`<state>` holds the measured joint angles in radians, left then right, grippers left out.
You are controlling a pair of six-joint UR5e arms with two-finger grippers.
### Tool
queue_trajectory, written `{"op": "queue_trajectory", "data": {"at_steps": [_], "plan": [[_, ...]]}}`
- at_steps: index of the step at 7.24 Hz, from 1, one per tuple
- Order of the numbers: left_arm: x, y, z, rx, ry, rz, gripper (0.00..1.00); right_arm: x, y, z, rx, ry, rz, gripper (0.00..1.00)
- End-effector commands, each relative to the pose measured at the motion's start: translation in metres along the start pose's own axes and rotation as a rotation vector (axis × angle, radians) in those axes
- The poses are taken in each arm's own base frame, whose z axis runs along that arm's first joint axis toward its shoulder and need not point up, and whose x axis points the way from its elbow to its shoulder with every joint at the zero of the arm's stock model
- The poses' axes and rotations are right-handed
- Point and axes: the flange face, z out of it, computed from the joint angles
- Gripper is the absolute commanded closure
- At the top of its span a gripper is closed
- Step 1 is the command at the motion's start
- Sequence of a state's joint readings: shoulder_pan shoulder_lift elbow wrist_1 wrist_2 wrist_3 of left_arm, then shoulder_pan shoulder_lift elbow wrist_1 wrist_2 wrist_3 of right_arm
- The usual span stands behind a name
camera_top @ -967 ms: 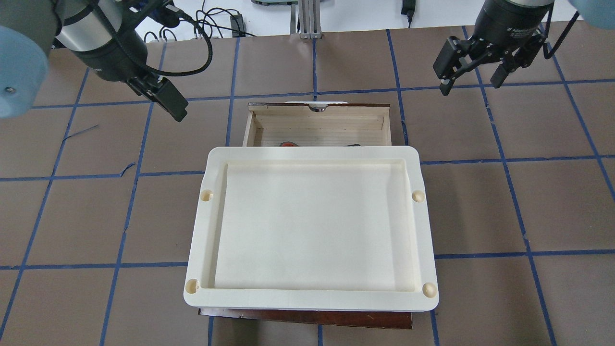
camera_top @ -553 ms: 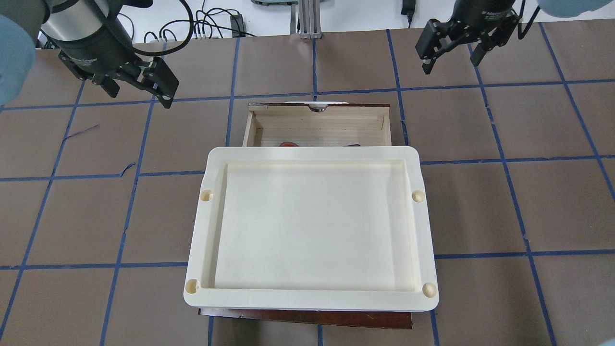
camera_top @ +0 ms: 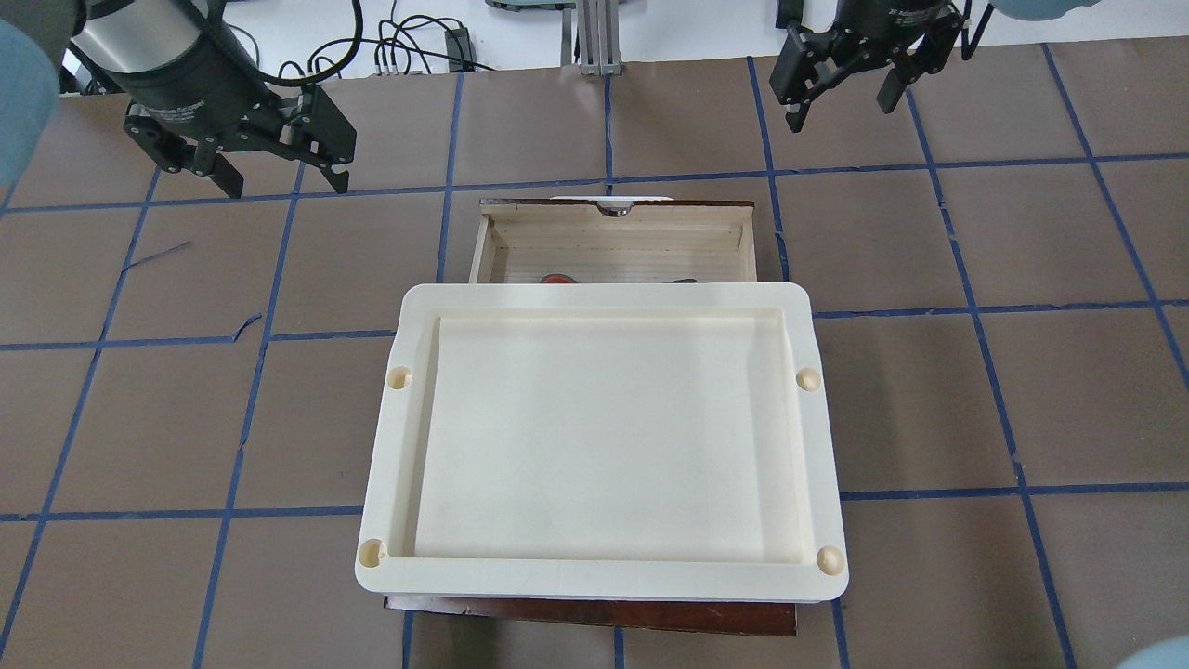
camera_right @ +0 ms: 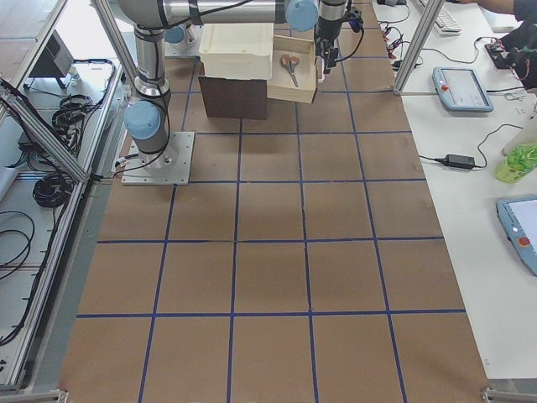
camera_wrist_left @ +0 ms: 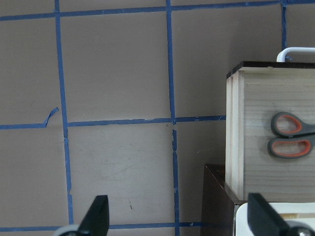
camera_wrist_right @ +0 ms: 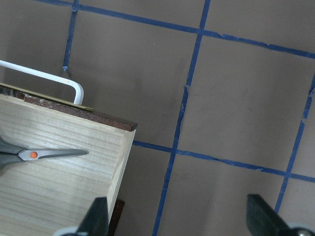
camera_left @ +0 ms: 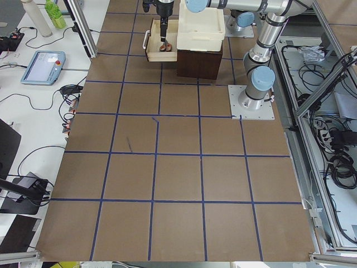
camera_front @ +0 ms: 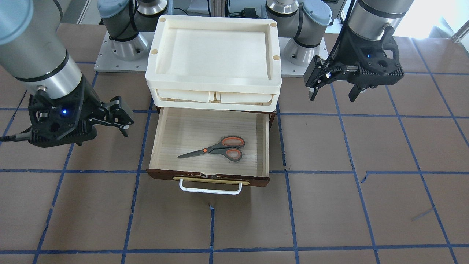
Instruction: Place scissors in drawer with both arms
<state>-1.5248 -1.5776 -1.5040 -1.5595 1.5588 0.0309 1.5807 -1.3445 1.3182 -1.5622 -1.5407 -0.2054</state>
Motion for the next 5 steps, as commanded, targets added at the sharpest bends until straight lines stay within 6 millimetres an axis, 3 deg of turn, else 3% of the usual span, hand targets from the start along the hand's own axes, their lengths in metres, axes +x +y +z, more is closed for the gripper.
{"op": "queue_trajectory", "data": {"at_steps": [1,2,5], "plan": [[-0.0018,0.0008,0.0024,-0.023,0.007,-0.012,0.0,-0.01,0.0548,-0.0017,-0.027,-0.002,0.045,0.0],[-0.0006,0.0035,0.0005,-0.023,0.008,-0.01,0.0,-0.0118,0.0625,-0.0018,-0.027,-0.004,0.046,0.0],[-0.0006,0.0044,0.0018,-0.031,0.009,-0.01,0.0,-0.0024,0.0617,-0.0014,-0.026,-0.002,0.047,0.0]]}}
